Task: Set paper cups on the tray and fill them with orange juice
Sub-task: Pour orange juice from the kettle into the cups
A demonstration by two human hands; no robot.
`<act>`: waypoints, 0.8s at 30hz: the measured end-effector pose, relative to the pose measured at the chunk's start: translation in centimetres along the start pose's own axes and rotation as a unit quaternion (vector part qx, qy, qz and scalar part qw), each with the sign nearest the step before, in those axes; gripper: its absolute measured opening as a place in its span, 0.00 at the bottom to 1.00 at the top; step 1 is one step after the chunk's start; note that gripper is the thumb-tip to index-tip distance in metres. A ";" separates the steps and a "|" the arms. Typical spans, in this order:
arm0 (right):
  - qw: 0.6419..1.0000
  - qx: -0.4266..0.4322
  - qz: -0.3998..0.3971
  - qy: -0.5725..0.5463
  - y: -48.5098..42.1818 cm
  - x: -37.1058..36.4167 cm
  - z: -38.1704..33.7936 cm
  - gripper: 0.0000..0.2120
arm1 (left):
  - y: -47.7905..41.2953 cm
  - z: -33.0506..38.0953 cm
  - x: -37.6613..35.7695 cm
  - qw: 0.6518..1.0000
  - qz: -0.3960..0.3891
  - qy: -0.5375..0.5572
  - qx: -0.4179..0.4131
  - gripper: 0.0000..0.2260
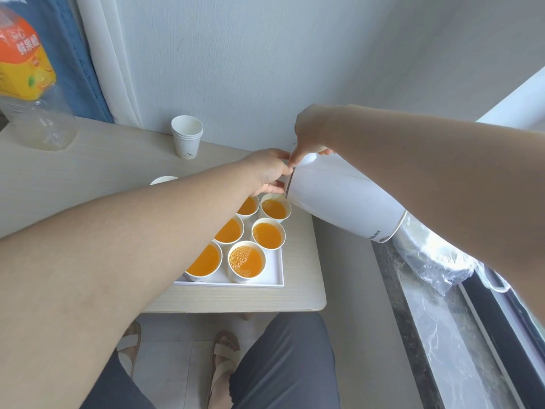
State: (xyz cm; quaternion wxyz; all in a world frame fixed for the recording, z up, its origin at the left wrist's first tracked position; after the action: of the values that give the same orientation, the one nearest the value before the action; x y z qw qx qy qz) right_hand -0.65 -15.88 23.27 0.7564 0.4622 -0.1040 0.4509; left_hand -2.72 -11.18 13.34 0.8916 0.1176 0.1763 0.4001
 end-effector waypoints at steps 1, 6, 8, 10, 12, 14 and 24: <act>1.000 -0.001 0.003 0.003 0.1 0.1 0.0 0.25 | 0.0 0.1 0.0 1.000 0.001 0.002 -0.001 0.20; 1.000 -0.003 0.009 0.017 0.2 0.4 0.0 0.25 | 0.1 0.3 0.0 1.000 0.002 0.005 -0.005 0.21; 1.000 -0.004 0.006 0.017 0.3 0.4 0.0 0.25 | 0.2 0.4 0.0 1.000 -0.001 0.004 -0.005 0.21; 1.000 -0.005 -0.001 0.010 0.3 0.3 0.0 0.25 | 0.3 0.4 -0.1 1.000 -0.004 0.000 -0.005 0.21; 1.000 -0.007 -0.003 0.007 0.3 0.3 0.0 0.24 | 0.4 0.3 -0.1 1.000 -0.005 -0.003 -0.005 0.21; 1.000 -0.009 -0.001 0.007 0.4 0.3 0.0 0.24 | 0.5 0.3 -0.1 1.000 -0.007 -0.002 -0.005 0.21; 1.000 -0.003 0.004 0.012 0.7 0.4 -0.3 0.24 | 0.6 0.1 0.2 1.000 -0.005 -0.002 -0.009 0.21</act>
State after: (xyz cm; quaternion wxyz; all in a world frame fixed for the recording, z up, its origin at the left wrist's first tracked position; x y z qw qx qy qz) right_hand -1.01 -15.25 23.76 0.7573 0.4540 -0.0980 0.4591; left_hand -2.97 -10.69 13.60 0.8948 0.1094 0.1717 0.3973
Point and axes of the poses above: each hand's wrist, its own y-axis away from the middle knuckle, its own x-axis out of the back of the hand, z = x × y, the point moved 7 cm from there along -y, towards the middle knuckle, and after that the axes turned 15 degrees about -z, right-handed, at the moved point
